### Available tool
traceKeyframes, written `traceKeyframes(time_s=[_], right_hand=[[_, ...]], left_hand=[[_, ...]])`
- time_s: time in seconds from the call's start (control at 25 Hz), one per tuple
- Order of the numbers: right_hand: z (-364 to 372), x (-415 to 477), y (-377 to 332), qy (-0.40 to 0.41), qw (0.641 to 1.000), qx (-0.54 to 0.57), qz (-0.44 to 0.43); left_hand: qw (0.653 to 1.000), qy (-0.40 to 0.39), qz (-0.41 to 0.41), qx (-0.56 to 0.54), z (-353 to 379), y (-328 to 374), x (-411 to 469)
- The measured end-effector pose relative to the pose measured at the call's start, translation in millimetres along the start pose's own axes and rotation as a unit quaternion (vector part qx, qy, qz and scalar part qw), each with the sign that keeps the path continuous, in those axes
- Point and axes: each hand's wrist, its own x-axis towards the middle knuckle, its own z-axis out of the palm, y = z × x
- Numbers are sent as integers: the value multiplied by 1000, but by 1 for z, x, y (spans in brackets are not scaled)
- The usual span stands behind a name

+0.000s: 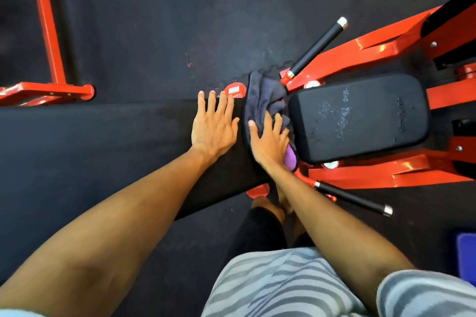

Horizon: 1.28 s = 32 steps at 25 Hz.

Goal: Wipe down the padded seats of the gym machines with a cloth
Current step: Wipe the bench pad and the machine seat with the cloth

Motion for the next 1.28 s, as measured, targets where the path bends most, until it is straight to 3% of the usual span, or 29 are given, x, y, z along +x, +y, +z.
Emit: traceKeyframes(time_s=[0.28, 0.44, 0.64, 0.72, 0.84, 0.92, 1.08, 1.28], right_hand=[[-31, 5, 29, 40, 992, 87, -85], [-79, -1, 43, 81, 994, 55, -58], [-101, 6, 77, 111, 991, -6, -75], [-97, 21, 92, 111, 985, -92, -97], [-91, 40, 116, 95, 930, -314, -167], [-95, 59, 127, 74, 871, -394, -285], [-86, 110, 131, 22, 784, -433, -444], [-75, 155, 123, -19, 761, -448, -470]], left_hand=[[1000, -22, 3, 4, -4, 0, -7], [1000, -7, 7, 7, -12, -2, -7], [996, -16, 85, -14, -10, 34, 4], [994, -19, 102, -27, -5, 57, 15], [992, -26, 111, -54, 3, 90, 26], [993, -14, 105, -44, 8, 108, 34], [996, -7, 87, 13, 26, 128, 47], [997, -1, 64, 40, 35, 140, 60]])
